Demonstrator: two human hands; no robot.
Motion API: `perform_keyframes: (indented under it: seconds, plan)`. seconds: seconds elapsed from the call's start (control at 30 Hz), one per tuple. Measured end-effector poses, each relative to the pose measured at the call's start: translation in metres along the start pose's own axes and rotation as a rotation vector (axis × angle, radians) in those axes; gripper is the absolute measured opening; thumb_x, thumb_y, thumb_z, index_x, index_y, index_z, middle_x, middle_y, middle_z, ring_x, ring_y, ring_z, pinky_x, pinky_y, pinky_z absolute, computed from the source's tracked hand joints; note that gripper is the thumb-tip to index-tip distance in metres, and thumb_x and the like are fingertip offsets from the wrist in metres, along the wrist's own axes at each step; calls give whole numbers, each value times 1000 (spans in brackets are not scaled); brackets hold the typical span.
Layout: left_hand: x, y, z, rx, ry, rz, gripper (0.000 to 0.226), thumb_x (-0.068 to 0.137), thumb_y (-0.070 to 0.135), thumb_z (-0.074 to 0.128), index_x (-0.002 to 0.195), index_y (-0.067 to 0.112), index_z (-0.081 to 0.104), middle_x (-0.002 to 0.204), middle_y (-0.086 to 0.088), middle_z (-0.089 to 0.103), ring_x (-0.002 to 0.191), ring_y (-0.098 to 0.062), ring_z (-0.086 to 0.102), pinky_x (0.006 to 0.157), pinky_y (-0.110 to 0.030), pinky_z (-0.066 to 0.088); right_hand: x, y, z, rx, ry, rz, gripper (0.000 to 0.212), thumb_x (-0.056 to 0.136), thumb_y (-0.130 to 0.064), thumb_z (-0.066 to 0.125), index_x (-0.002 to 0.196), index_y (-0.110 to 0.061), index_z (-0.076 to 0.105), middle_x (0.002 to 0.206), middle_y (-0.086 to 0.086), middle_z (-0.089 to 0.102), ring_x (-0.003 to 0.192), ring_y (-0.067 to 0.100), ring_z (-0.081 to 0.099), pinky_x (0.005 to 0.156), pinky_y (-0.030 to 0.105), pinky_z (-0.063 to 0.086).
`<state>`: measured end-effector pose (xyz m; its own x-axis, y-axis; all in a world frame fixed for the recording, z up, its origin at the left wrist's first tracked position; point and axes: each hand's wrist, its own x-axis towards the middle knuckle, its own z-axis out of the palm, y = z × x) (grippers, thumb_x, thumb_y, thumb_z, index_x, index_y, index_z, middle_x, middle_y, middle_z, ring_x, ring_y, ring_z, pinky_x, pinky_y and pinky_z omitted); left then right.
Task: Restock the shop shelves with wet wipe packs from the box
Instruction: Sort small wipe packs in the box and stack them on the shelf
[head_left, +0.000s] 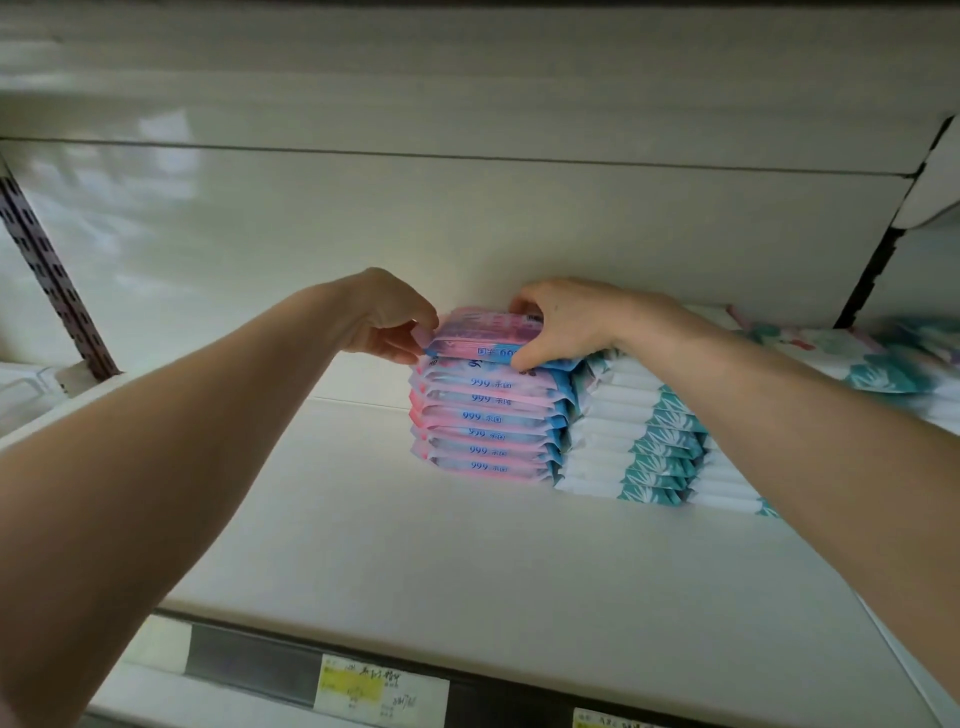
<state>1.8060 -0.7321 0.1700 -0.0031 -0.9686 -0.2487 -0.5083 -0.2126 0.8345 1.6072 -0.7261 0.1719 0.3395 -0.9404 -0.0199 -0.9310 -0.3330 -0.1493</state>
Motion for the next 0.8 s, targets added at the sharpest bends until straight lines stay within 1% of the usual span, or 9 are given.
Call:
perform_keyframes:
  seconds: [0.07,0.13,0.2,0.3,0.4,0.5,0.57,0.67,0.8]
  plan:
    - [-1,0,1,-61,36,24,13,87,-6,58,92,4,64,77,-10,63,58,-15,62,57,-25,57,-1,2,-1,10,21,0,55,72,-41,73,119,-22,52,110,-6,59,96,17,58,84,33,50]
    - [0,0,-1,-343,56,66,15,94,18,58,108,11,59,75,-8,62,54,-13,62,51,-22,54,-1,2,-4,141,124,3,45,78,-33,69,118,-18,55,109,-2,60,94,17,58,79,26,48]
    - [3,-2,-5,-741,-3,42,36,94,39,56,113,9,51,90,-13,63,74,-21,65,61,-31,55,-3,1,-10,409,255,26,11,85,-22,62,93,-14,61,87,2,62,74,14,57,58,17,45]
    - [1,-1,0,-952,-101,7,55,88,44,63,121,2,46,113,-17,59,98,-29,63,83,-43,55,-6,-3,-14,665,274,91,18,88,-11,56,71,-14,54,64,0,55,54,8,52,38,10,36]
    - [-4,-2,14,-895,-181,-12,65,85,34,69,131,0,39,122,-20,58,103,-31,64,86,-48,55,-6,-12,-5,1028,309,154,19,88,-3,53,70,-8,55,52,1,58,49,12,57,43,13,42]
    - [-12,-3,22,-775,-318,16,44,93,19,57,132,1,49,124,-17,61,101,-28,63,77,-43,58,-4,-20,0,1331,213,188,9,88,-1,51,82,-4,56,71,10,61,65,22,62,66,31,55]
    - [-12,-3,22,-743,-285,22,28,94,12,55,120,4,56,119,-14,64,95,-25,65,71,-41,58,-7,-19,-2,1218,105,211,5,90,-8,53,93,-8,58,83,9,64,74,22,65,73,35,57]
    - [-17,1,23,-735,-254,9,7,93,6,56,98,3,59,93,-13,68,76,-23,68,63,-39,58,-14,-21,-5,973,-45,150,21,90,-28,64,107,-17,61,96,3,71,84,16,69,78,34,57]
    - [-24,10,30,-711,-230,21,7,93,7,56,87,4,59,76,-10,68,63,-20,67,58,-35,58,-14,-37,-9,571,77,-49,22,79,-30,76,94,-26,59,91,-7,67,80,8,64,70,17,51]
